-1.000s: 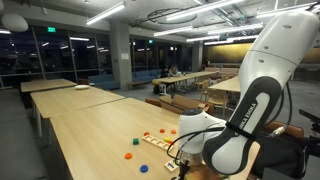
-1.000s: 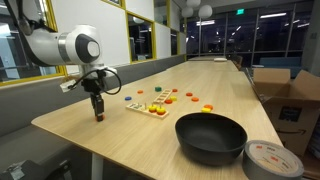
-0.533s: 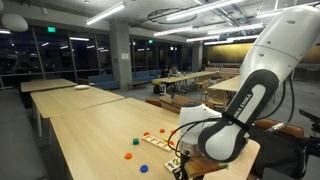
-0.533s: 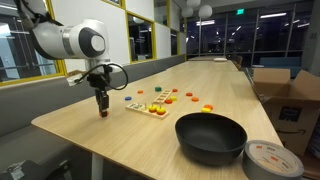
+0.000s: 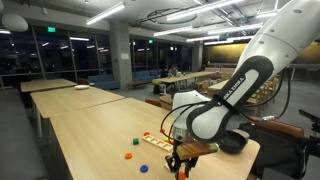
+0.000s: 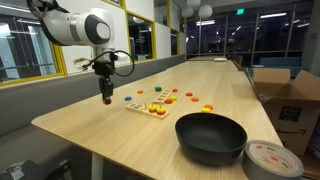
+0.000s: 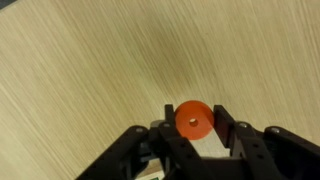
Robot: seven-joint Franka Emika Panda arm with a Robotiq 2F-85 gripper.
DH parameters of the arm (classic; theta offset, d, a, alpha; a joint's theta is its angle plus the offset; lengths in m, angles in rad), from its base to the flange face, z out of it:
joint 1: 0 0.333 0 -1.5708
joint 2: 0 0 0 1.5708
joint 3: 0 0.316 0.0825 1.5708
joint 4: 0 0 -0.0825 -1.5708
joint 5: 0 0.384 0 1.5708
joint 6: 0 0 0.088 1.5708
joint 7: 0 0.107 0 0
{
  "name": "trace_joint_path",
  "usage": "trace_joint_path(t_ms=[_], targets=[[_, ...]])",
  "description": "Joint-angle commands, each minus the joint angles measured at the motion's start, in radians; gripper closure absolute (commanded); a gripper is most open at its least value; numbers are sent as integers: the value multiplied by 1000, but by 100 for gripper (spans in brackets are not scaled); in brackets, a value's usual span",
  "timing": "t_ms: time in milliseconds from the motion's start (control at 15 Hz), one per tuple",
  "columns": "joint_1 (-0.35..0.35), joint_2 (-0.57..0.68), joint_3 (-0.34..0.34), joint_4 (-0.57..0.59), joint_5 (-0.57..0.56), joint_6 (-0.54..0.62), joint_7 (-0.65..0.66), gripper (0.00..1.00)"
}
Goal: Pick up the orange object and put it on the wooden object
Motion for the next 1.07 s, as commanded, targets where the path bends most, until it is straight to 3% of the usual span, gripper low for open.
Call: trace_joint_path(t_ms=[0, 1000], targets=[[-28, 8, 12, 97, 46, -91, -62, 82], [-59, 238, -16, 465, 50, -361, -100, 82]])
